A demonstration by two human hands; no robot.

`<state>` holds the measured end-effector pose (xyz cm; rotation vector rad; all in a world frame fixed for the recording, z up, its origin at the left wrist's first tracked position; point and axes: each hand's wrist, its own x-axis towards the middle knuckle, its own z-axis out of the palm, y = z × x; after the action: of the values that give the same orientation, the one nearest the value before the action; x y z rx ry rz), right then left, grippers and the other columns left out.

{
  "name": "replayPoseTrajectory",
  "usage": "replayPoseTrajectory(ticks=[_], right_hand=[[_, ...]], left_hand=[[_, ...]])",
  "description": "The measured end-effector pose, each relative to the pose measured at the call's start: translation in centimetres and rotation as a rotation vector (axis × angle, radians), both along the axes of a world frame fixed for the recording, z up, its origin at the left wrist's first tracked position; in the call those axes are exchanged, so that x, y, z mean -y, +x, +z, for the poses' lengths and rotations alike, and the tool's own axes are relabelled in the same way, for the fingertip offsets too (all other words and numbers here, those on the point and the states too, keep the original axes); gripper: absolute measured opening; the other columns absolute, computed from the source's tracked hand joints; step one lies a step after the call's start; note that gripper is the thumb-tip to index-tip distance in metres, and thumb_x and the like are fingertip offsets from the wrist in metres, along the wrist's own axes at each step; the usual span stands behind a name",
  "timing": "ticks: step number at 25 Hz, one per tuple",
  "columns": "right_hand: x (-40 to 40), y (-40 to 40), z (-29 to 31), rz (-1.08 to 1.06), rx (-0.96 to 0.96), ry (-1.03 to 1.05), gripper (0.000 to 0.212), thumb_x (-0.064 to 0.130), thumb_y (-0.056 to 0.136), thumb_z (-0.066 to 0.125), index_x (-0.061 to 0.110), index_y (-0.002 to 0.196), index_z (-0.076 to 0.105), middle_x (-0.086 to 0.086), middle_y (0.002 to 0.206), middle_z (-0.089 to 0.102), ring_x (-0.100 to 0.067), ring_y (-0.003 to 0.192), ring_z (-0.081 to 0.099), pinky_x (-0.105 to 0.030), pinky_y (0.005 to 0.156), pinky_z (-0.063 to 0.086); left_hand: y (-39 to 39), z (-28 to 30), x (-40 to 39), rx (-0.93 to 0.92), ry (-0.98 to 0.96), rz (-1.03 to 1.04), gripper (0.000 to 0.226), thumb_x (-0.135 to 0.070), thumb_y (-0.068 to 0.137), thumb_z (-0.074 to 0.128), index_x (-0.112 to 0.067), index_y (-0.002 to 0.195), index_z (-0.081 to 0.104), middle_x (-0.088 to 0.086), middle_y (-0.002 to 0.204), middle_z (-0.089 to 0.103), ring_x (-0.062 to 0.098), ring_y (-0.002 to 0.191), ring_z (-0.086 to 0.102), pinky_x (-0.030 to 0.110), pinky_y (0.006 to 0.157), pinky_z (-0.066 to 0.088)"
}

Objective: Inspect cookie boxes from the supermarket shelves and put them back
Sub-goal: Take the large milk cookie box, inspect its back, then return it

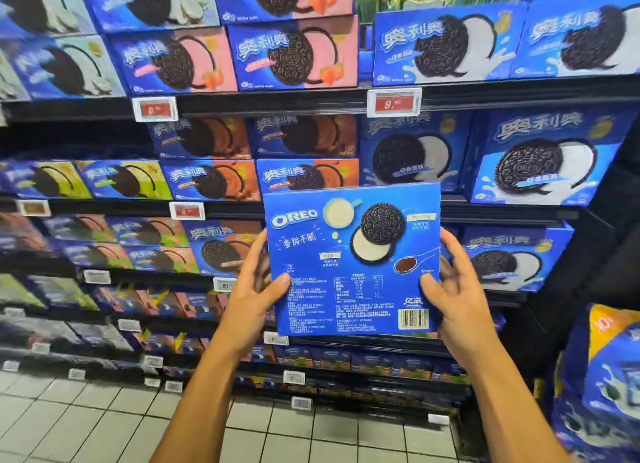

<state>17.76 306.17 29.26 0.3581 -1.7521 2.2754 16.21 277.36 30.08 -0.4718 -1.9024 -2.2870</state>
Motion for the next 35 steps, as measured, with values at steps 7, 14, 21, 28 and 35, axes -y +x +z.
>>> replayPoseTrajectory(ticks=[7, 14, 21, 28, 35], right_hand=[[4.2, -2.3, 0.4, 0.041, 0.034, 0.170, 0.063, 0.025, 0.085, 0.074, 0.055, 0.136, 0.050, 0.008, 0.140, 0.060, -0.013, 0.124, 0.061, -0.029, 0.090, 0.057], [8.1, -4.4, 1.0, 0.046, 0.060, 0.348, 0.075, 0.016, 0.080, 0.077, 0.049, 0.140, 0.046, 0.006, 0.143, 0.057, -0.011, 0.132, 0.054, -0.029, 0.100, 0.050], [12.5, -5.4, 0.9, -0.105, 0.028, 0.512, 0.074, 0.024, 0.081, 0.082, 0.074, 0.116, 0.041, 0.041, 0.119, 0.058, 0.011, 0.111, 0.059, -0.003, 0.082, 0.046], [14.5, -6.0, 1.8, -0.191, -0.054, 0.677, 0.063, 0.031, 0.081, 0.082, 0.048, 0.132, 0.049, 0.030, 0.123, 0.060, 0.005, 0.110, 0.061, -0.012, 0.076, 0.053], [18.3, -6.2, 1.1, -0.220, -0.077, 0.561, 0.068, -0.008, 0.087, 0.071, 0.044, 0.127, 0.054, 0.035, 0.112, 0.065, 0.011, 0.097, 0.064, -0.004, 0.073, 0.049]], left_hand=[[-0.8, 0.4, 6.3, -0.031, -0.059, 0.058, 0.069, -0.020, 0.086, 0.074, -0.049, 0.137, 0.038, -0.024, 0.134, 0.059, 0.006, 0.120, 0.061, 0.024, 0.084, 0.057], [-2.6, 0.1, 11.6, -0.026, -0.109, 0.092, 0.067, -0.008, 0.085, 0.072, -0.042, 0.135, 0.045, -0.015, 0.131, 0.063, 0.009, 0.121, 0.060, 0.023, 0.088, 0.055], [-5.0, -0.4, 15.4, -0.087, -0.299, 0.200, 0.067, -0.004, 0.084, 0.068, -0.056, 0.124, 0.052, -0.026, 0.117, 0.066, -0.004, 0.112, 0.061, 0.014, 0.086, 0.052], [-7.1, 0.4, 19.4, -0.146, -0.553, 0.131, 0.050, -0.039, 0.082, 0.071, -0.051, 0.127, 0.052, -0.038, 0.119, 0.059, -0.009, 0.101, 0.060, 0.029, 0.076, 0.058], [-8.1, -1.2, 20.1, -0.131, -0.369, 0.220, 0.047, -0.009, 0.088, 0.070, -0.050, 0.109, 0.061, -0.021, 0.108, 0.070, 0.014, 0.111, 0.065, 0.031, 0.086, 0.056]])
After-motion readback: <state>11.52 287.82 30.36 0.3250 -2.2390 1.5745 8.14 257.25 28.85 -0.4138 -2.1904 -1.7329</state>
